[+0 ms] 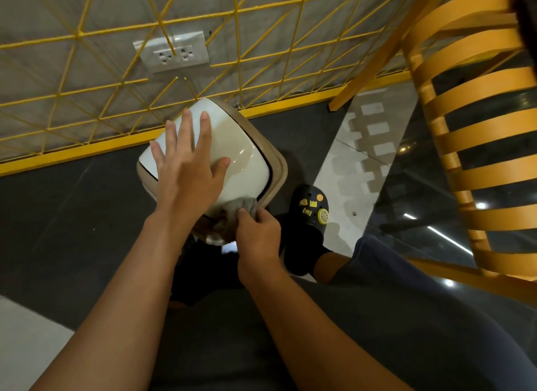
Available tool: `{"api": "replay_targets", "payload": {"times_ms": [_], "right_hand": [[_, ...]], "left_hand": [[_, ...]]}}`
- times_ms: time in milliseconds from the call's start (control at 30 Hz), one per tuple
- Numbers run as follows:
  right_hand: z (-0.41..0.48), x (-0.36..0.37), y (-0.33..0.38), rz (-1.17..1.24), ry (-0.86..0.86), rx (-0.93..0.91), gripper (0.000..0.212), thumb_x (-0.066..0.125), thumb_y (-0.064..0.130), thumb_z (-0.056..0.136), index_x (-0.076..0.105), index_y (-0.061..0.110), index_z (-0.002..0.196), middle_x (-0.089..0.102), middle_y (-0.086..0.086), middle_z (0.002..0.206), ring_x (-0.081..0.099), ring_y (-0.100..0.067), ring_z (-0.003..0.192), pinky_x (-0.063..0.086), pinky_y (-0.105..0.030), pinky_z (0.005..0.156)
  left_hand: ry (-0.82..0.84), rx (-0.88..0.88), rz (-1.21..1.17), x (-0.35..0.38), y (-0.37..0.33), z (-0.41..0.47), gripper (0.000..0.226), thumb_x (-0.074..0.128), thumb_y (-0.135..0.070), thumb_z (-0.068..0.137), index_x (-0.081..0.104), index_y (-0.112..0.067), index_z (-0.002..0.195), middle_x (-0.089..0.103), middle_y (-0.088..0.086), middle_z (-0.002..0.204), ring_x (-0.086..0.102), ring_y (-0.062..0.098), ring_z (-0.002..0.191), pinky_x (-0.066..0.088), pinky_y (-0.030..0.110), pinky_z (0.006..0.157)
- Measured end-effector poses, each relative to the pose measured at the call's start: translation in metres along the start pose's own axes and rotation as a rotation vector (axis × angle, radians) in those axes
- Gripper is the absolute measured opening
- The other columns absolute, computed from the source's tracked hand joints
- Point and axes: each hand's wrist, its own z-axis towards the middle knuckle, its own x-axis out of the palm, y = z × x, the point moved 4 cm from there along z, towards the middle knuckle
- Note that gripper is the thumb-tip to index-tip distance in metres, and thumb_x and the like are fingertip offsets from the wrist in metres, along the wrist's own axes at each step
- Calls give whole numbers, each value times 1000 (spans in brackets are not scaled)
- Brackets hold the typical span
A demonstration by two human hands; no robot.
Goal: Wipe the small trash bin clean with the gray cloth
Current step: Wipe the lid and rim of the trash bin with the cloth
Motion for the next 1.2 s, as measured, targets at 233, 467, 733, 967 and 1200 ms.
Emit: {"api": "replay_targets", "payload": {"times_ms": [233,467,733,967,1200], "right_hand": [[-6,-28,14,-152,69,-342,16,54,15,89,63,19,102,66,1,90,65,-10,85,54,-15,67],[-11,-17,35,59,63,-359,17,56,13,87,62,28,82,67,-1,84,66,-18,84,56,-29,77],[20,-34,97,-124,-118,-642,22,48,16,93,50,23,114,59,6,105,58,-9,98,49,-21,82],[51,5,114,-481,-8,-674,35,37,22,98,45,11,131,54,-10,129,49,-24,120,37,-29,93],[41,12,117,-570,82,-913,36,41,20,97,46,9,131,56,-9,129,50,-23,121,40,-33,99]], "left_hand": [[11,-13,-3,0,-4,2,70,52,-31,91,15,-12,147,10,18,155,10,42,142,10,60,111],[22,-8,-33,-2,0,1,73,56,-32,88,17,-15,147,11,16,156,10,40,142,11,58,111],[1,-65,-59,-4,2,0,73,62,-36,83,26,-22,144,20,25,149,18,46,137,17,62,109],[9,-64,-63,-2,3,2,74,61,-37,84,23,-22,145,22,25,148,20,45,136,19,60,109],[23,-68,-56,-3,3,2,74,60,-38,85,20,-23,146,19,24,149,18,44,136,18,59,109]]}}
